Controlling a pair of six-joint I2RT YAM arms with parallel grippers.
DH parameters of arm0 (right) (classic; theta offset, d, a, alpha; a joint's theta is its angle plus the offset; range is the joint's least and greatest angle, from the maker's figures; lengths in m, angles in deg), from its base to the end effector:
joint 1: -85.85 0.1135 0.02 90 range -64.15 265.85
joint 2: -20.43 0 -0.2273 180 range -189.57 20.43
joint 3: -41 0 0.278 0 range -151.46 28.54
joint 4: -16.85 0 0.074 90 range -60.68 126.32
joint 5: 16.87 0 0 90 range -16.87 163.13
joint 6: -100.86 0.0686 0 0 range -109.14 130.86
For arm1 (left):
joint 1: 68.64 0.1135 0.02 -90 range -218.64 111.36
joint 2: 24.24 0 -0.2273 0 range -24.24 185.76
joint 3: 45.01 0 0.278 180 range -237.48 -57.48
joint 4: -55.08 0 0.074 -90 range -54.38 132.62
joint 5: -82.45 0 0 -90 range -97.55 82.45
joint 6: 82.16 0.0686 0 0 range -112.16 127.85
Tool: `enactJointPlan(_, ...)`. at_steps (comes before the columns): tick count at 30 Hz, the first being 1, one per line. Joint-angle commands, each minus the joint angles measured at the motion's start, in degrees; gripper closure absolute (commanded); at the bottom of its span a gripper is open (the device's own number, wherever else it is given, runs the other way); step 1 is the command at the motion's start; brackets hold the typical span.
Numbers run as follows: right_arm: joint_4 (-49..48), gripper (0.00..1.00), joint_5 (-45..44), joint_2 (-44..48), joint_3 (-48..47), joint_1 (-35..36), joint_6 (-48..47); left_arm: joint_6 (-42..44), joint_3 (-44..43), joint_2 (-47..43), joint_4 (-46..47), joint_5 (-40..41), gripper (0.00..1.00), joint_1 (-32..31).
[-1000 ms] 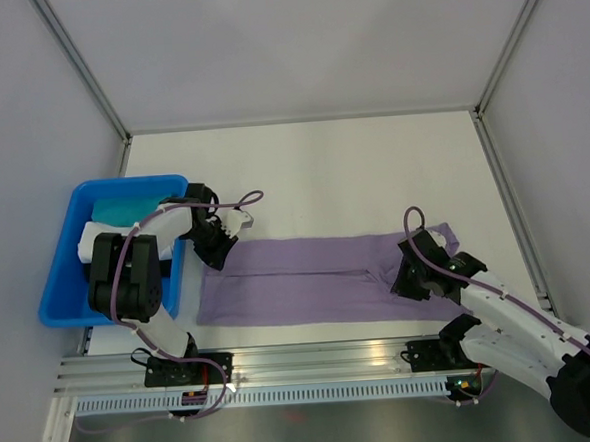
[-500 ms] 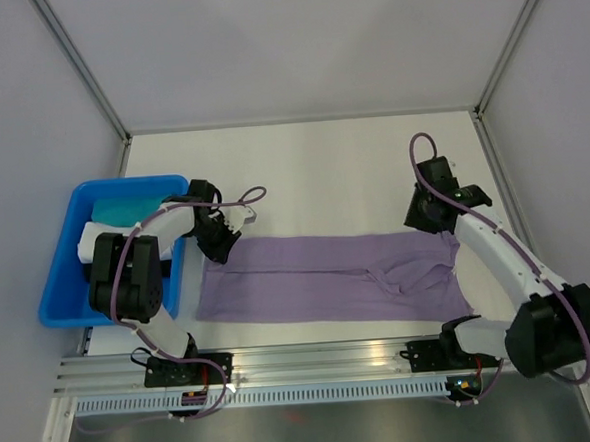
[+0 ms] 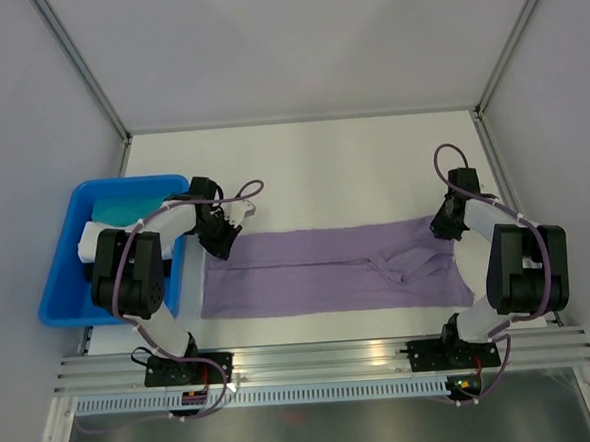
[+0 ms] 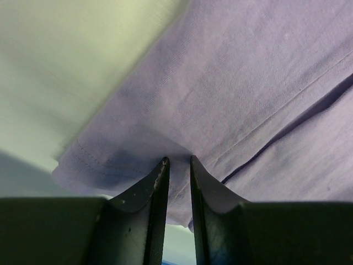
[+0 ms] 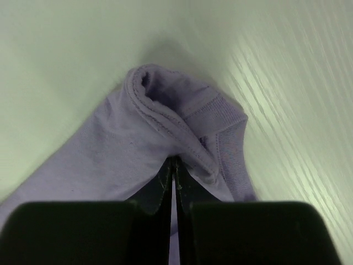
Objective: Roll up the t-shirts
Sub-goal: Fold the tshirt
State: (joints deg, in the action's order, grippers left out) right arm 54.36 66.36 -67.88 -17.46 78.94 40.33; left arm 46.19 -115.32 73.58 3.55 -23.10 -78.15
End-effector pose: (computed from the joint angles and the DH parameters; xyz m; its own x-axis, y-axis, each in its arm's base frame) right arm 0.3059 -0.0452 0.0712 -0.7168 0.5790 -0.3887 0.5940 0.7989 0.0947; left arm 0.3166 -0.0717 0.0727 -0.6294 0.7115 -0.3124 0.7650 0.6379 -0.0884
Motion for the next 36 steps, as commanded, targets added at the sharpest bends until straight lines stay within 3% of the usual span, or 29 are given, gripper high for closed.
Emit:
enactJointPlan(1,-9.6,0.94,2.0,-7.9,0.0,-1.7,-0.3,-3.3,-0.2,4.5,8.4,5.3,0.72,-0.2)
enactJointPlan(9,-12.7,0.94,5.5,-17.1,-7.9,-1.1,1.2,-4.2,-6.7,10.8,12.4,13.2,0.72,-0.1)
enactJointPlan(13,-12.0,0.92,4.7,-17.1,-10.1,-0.5,-0.2,-4.0,-9.2,11.8,12.4,15.3,0.73,-0.1)
enactJointPlan(17,-8.2,0.87,3.3,-13.7,-12.8,0.2,-3.3,-3.7,-9.1,7.0,12.0,14.0,0.72,-0.3)
enactJointPlan(19,-5.7,0.75,0.5,-10.3,-13.7,1.0,-4.1,-2.7,-9.0,2.9,11.1,10.9,0.70,-0.8)
enactJointPlan(21,-3.1,0.53,-0.2,-7.1,-13.2,1.2,-3.4,-1.1,-9.0,-0.2,9.3,8.0,0.69,-2.2)
enactJointPlan(23,-0.6,0.50,0.3,-4.7,-11.9,1.0,-3.2,2.0,-8.3,-5.1,8.5,3.5,0.67,-3.8)
enactJointPlan(26,0.5,0.48,1.2,-2.0,-9.5,1.0,-3.1,4.9,-6.7,-11.2,8.2,0.8,0.56,-7.7)
enactJointPlan(32,4.4,0.48,-1.0,0.0,-9.2,1.0,-4.2,11.6,-5.9,-15.7,7.3,2.0,0.50,-17.4)
enactJointPlan(36,6.2,0.51,-3.4,2.4,-8.2,1.1,-4.9,12.3,-11.2,-10.7,8.7,1.0,0.50,-31.2)
